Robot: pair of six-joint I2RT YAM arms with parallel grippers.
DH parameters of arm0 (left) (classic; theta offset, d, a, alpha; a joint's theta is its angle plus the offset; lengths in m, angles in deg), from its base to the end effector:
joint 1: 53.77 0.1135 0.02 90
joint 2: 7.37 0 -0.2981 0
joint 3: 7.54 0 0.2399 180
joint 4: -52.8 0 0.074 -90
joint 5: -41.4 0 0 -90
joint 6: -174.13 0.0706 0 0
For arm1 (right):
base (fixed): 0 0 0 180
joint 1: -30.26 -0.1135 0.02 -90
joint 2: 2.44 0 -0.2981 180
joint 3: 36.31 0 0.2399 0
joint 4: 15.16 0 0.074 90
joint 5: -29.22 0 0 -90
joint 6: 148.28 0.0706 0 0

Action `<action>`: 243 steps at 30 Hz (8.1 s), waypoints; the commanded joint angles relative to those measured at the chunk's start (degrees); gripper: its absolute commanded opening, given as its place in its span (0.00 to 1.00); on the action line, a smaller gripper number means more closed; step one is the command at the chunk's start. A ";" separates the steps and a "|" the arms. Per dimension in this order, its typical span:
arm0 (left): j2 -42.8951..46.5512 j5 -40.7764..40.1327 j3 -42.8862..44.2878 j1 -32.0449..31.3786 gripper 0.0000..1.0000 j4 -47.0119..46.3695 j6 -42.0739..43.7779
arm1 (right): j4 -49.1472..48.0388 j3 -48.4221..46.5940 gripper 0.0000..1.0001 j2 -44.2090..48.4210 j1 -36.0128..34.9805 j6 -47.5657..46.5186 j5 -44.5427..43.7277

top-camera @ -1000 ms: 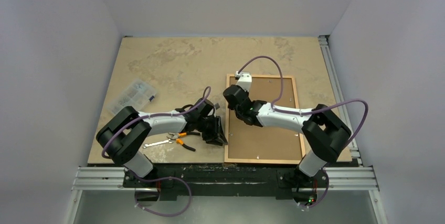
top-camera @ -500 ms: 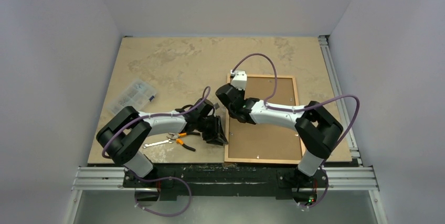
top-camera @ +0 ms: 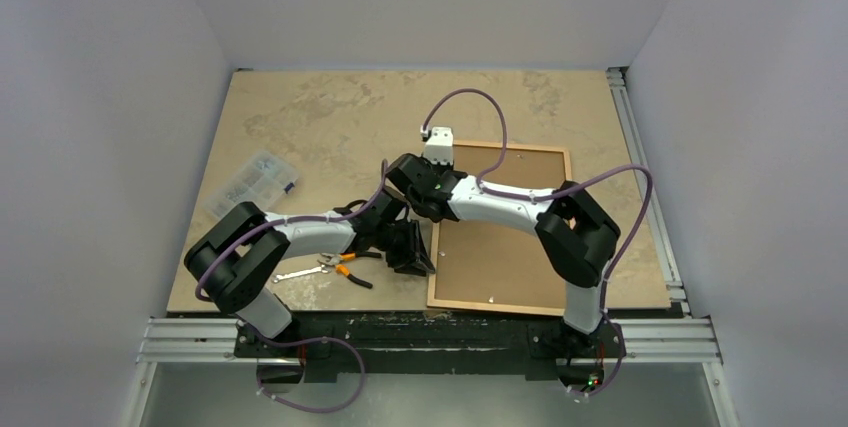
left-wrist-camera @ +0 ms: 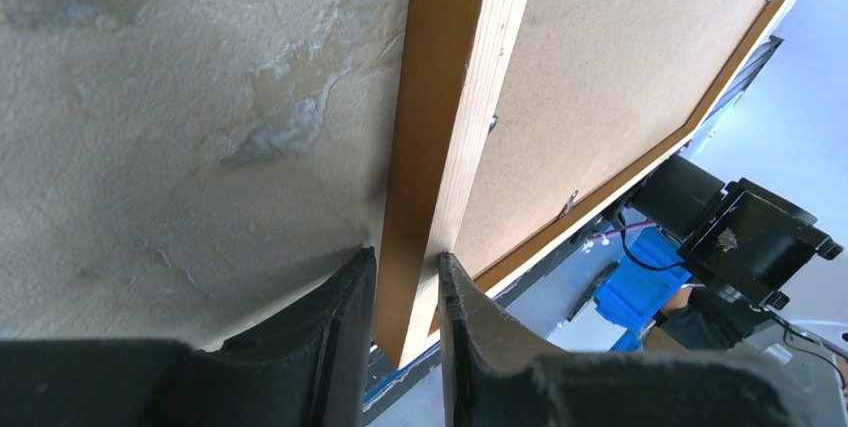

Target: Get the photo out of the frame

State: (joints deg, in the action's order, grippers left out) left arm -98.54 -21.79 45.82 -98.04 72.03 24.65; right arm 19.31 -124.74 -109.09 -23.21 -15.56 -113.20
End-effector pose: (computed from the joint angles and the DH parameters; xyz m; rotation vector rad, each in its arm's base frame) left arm 0.1855 -0.2253 0.1495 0.1825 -2.9236 1.1100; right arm 0.2856 0.2915 0.2310 0.1474 2.0759 -0.1592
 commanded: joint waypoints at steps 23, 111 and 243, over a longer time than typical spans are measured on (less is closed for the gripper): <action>-1.46 -2.07 -1.52 -0.38 0.26 1.48 1.04 | 25.85 -16.16 0.00 -9.79 1.50 4.19 -11.88; 0.69 -6.25 -3.26 -6.55 0.00 3.69 1.83 | 18.68 17.50 0.00 20.38 -26.51 20.40 -4.22; -5.25 -14.33 12.15 -1.57 0.67 11.78 -35.10 | 28.51 38.27 0.00 67.88 -21.51 28.53 6.23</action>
State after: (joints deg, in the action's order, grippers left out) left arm -101.43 -32.50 55.44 -99.29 86.72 -7.33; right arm 48.16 -86.12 -41.05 -44.70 11.41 -106.14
